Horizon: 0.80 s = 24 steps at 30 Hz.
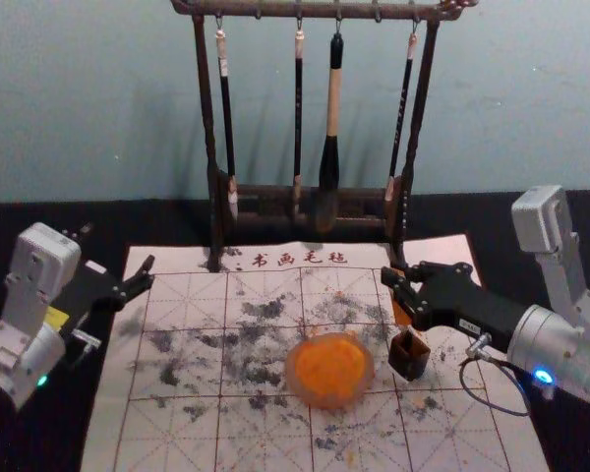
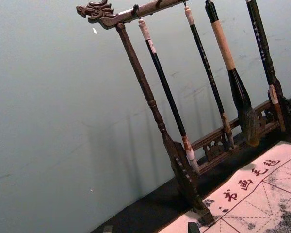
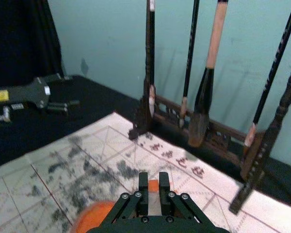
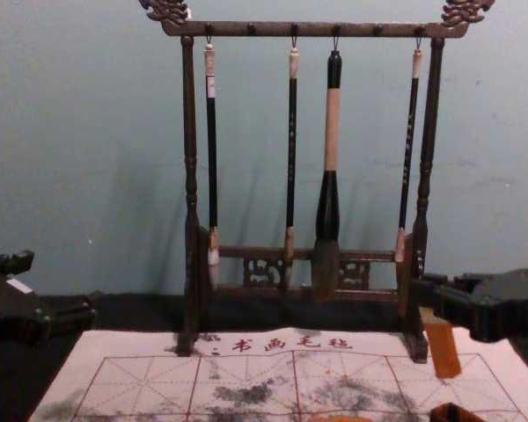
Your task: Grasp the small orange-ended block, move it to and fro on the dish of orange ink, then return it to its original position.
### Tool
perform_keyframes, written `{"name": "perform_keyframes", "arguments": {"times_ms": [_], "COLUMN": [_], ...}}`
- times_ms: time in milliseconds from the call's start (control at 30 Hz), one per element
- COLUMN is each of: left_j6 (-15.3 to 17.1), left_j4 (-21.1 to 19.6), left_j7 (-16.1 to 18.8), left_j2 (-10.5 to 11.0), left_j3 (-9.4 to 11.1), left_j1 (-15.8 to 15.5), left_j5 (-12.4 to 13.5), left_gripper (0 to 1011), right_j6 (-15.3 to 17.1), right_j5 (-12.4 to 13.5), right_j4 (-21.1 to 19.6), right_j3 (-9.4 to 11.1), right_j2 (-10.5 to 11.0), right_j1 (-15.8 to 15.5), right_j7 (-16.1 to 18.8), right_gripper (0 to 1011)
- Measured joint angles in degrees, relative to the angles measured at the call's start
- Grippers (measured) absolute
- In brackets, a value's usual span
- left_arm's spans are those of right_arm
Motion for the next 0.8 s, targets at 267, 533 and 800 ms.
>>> {"name": "perform_keyframes", "arguments": {"times_ms": [267, 533, 800], "left_j6": [0.0, 0.0, 0.0], "left_j4": [0.0, 0.0, 0.0], "left_j7": [0.0, 0.0, 0.0], "left_j2": [0.0, 0.0, 0.0], "left_j3": [0.0, 0.0, 0.0], "left_j1": [0.0, 0.0, 0.0], "left_j5": [0.0, 0.0, 0.0], "left_gripper": [1001, 1001, 1001], "right_j6": [-7.5, -14.2, -16.8], "right_j5": [0.4, 0.3, 0.5], "right_j4": [3.4, 8.0, 10.6], "right_j3": [-1.2, -3.5, -4.9], "right_j2": [-1.9, -3.6, -4.1], "right_j1": [0.7, 1.7, 2.1], "right_j7": [2.6, 6.9, 9.6], "right_gripper": [88, 88, 88]}}
